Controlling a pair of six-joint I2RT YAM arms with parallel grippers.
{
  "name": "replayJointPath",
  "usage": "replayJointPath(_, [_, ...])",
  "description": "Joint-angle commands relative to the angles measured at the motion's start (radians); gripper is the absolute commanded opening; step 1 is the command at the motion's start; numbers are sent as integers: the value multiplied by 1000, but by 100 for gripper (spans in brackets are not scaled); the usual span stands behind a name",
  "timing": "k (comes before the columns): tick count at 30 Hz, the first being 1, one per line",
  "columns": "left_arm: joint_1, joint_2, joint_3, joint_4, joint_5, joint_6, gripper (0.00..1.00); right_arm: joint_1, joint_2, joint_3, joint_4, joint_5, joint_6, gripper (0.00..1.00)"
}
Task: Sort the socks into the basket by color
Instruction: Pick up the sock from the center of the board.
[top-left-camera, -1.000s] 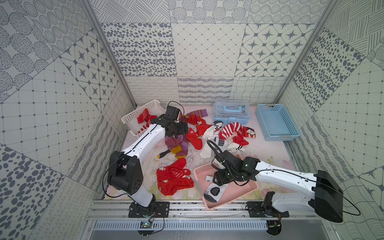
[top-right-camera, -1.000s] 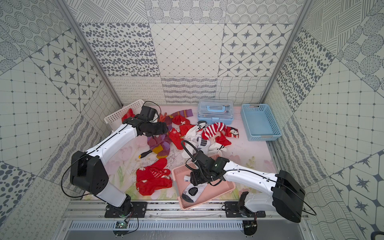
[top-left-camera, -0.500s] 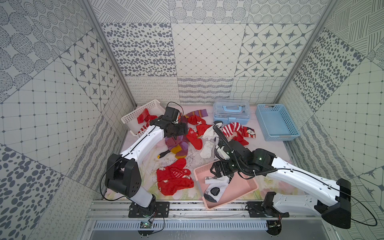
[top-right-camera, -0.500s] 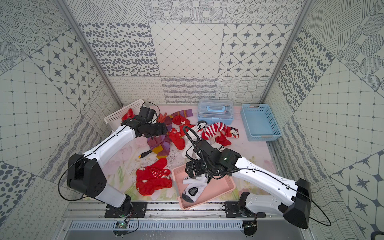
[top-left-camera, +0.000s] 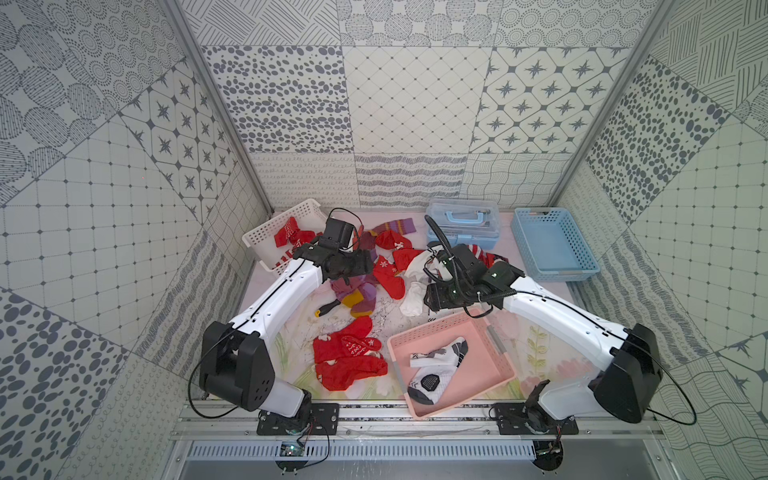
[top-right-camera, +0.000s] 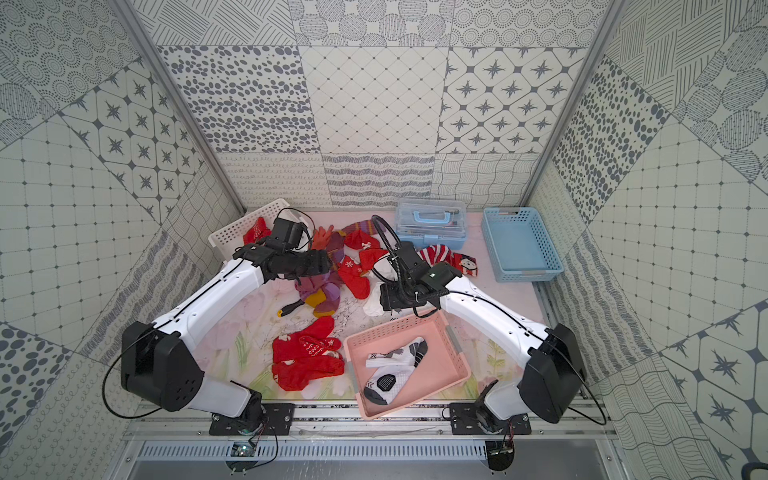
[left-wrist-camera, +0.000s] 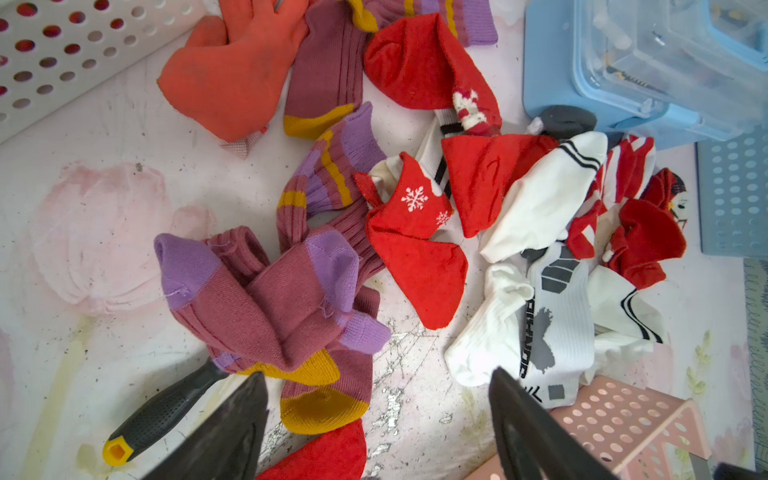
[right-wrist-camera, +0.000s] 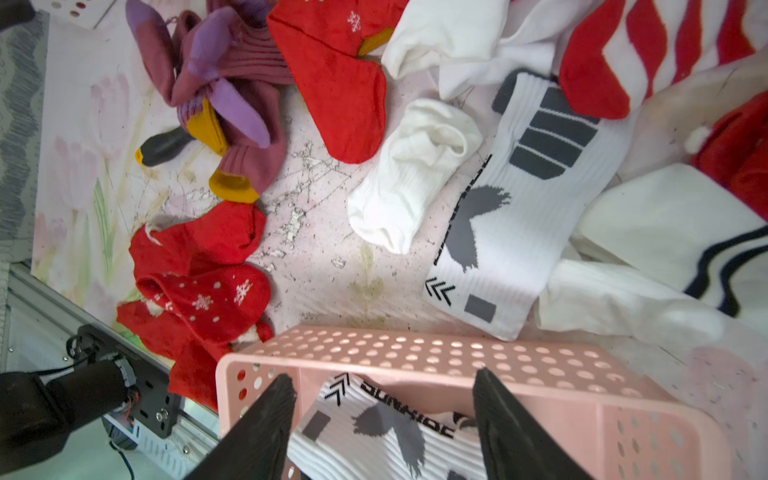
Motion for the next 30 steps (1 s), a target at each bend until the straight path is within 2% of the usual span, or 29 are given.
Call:
replayJointPath(1, [-11, -2, 2, 10, -2, 0, 84, -5, 108, 66, 61, -35, -50, 67])
replayJointPath(8, [-11, 34, 43, -21, 28, -2, 84, -13, 341, 206, 70, -69, -61, 75])
replayJointPath(11, [-11, 4, 13, -1, 23, 0, 84, -20, 412, 251, 82, -60, -62, 73])
replayJointPath(16, [-11, 16, 47, -46, 42, 17, 84, -28, 523, 340, 30, -49, -55, 67])
replayJointPath(21, [-9, 17, 95, -87, 29, 56, 84, -28, 571, 361, -18, -43, -49, 62])
replayJointPath(23, [-7, 15, 106, -99, 35, 63, 84, -28, 575, 354, -30, -44, -49, 57])
replayJointPath(30, [-6, -16, 77, -89, 76, 61, 84, -28, 539, 310, -46, -60, -44, 15])
